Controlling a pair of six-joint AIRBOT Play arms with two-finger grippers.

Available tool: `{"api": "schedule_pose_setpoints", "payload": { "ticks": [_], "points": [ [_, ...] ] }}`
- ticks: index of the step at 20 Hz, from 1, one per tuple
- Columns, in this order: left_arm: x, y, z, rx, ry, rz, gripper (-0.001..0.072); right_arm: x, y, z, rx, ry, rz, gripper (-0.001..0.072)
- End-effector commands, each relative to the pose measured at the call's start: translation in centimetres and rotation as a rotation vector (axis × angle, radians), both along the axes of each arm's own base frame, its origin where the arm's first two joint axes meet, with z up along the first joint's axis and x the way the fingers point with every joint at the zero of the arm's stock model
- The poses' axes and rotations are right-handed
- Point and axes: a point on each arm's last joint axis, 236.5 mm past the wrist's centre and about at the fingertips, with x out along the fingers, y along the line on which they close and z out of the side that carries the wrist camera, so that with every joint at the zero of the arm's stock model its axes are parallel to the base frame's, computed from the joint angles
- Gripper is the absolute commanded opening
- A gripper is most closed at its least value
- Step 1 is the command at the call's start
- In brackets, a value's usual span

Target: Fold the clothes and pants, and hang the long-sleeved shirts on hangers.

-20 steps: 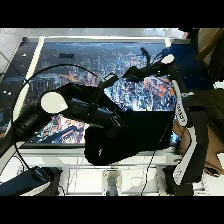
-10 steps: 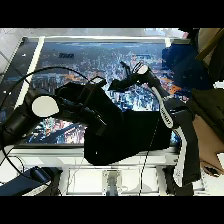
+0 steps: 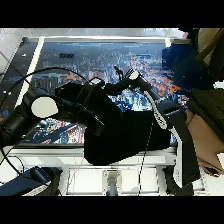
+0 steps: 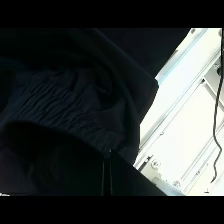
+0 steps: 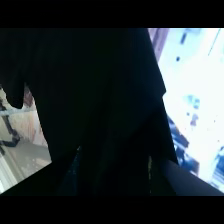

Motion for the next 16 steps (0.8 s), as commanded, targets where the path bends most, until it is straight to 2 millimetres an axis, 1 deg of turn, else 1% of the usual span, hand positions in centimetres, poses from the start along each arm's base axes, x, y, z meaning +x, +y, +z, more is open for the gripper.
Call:
{"api": "schedule_pose_setpoints", "payload": {
  "ticks": [1, 3, 4, 5, 6, 7, 9, 10, 11, 12, 14, 15, 16],
  "points": [
    [0.0, 0.1, 0.0, 0.002, -0.002, 0.0, 0.0011, 0.2, 1.4, -0.6, 0.02, -0.004, -0.025, 0.0439],
    [0.0, 0.1, 0.0, 0.002, -0.002, 0.0, 0.0011, -0.3, 2.2, -1.2, 0.028, 0.015, -0.017, 0.0439],
    [0.0, 0.1, 0.0, 0.002, -0.002, 0.0, 0.0011, -0.1, 2.3, -1.3, 0.03, 0.001, -0.02, 0.0426],
    [0.0, 0.1, 0.0, 0.002, -0.002, 0.0, 0.0011, 0.4, 2.5, -1.0, 0.035, -0.025, -0.033, 0.0306],
    [0.0, 0.1, 0.0, 0.003, -0.002, 0.0, 0.0011, 1.2, 2.7, -0.3, 0.055, -0.049, -0.055, 0.0125],
    [0.1, 0.1, 0.0, 0.006, -0.005, 0.001, 0.0011, 2.1, 2.5, 0.7, 0.067, -0.074, -0.067, 0.001],
    [0.8, 0.8, -0.4, 0.039, -0.033, 0.011, 0.0011, 3.8, 1.1, 3.2, 0.08, -0.123, -0.092, 0.0008],
    [1.6, 1.8, -0.7, 0.08, -0.068, 0.028, 0.0011, 4.5, -0.1, 4.7, 0.082, -0.146, -0.105, 0.0008],
    [2.8, 3.2, -0.8, 0.131, -0.109, 0.074, 0.0011, 4.9, -1.8, 6.5, 0.07, -0.172, -0.103, 0.0008],
    [4.3, 5.2, -0.7, 0.193, -0.165, 0.148, 0.0011, 5.1, -3.7, 8.2, 0.04, -0.2, -0.093, 0.0008],
    [7.1, 9.6, 0.9, 0.292, -0.299, 0.304, 0.001, 4.6, -8.7, 12.2, -0.053, -0.253, -0.068, 0.0007],
    [8.0, 11.6, 2.2, 0.315, -0.36, 0.375, 0.001, 3.9, -10.8, 14.4, -0.098, -0.27, -0.059, 0.0007],
    [8.5, 13.6, 3.7, 0.317, -0.406, 0.448, 0.001, 2.7, -13.0, 16.8, -0.15, -0.289, -0.045, 0.0007]
  ]
}}
